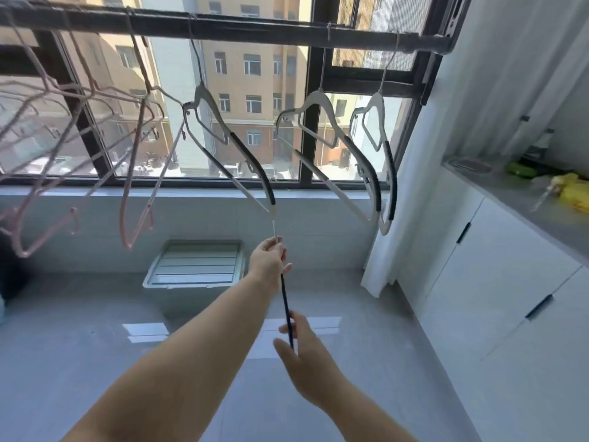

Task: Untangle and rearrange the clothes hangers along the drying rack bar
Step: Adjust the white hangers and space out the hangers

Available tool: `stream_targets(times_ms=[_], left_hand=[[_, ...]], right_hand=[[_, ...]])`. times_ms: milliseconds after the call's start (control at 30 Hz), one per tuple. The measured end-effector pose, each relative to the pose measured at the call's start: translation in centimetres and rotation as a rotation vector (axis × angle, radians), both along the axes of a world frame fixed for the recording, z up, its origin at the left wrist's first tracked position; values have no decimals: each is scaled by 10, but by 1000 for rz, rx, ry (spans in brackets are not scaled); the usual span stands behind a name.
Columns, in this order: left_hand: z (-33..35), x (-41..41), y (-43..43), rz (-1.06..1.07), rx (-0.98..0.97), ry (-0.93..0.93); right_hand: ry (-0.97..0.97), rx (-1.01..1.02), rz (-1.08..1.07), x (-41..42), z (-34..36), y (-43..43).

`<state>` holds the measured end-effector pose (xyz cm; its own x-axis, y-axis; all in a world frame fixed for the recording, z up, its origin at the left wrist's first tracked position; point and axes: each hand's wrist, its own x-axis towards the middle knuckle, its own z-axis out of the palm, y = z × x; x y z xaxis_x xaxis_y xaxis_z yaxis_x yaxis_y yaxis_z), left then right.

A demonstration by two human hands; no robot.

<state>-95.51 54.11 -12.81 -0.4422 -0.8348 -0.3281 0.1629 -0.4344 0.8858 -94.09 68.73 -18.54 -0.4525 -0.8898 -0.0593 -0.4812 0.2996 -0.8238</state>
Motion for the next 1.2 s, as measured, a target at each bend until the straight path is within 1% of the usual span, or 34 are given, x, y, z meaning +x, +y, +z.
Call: stream_targets(times_ms=[67,133,200,300,433,600,700,800,967,1033,1100,1200], left_hand=[[7,-8,9,-3,-6,13],[14,-12,18,-39,-61,3],[21,-9,27,-100,-182,-59],[31,1,42,-199,-406,-139],[47,14,59,-249,-724,-226],[67,29,72,-311,-891,-285],[77,37,82,-341,-944,-250],[86,38,85,-352,-950,-191],[111,31,80,-289,-991,-89],[125,30,73,-294,-964,-25],[138,29,65,-276,-936,24],[146,27,50,-237,-965,28]], right_hand=[[38,-87,-106,-4,7,1],[114,-175,-215,-9,16,6],[191,-270,-315,-16,27,13],[251,-365,-412,-27,45,21],[318,-416,-421,-28,65,23],[352,-520,-393,-19,88,20],[404,-592,-412,-20,98,18],[428,-654,-416,-25,113,13],[422,-761,-384,-31,150,-2],[444,-798,-383,-34,165,-12],[456,-799,-372,-36,179,-22],[429,-773,-347,-37,190,-38]])
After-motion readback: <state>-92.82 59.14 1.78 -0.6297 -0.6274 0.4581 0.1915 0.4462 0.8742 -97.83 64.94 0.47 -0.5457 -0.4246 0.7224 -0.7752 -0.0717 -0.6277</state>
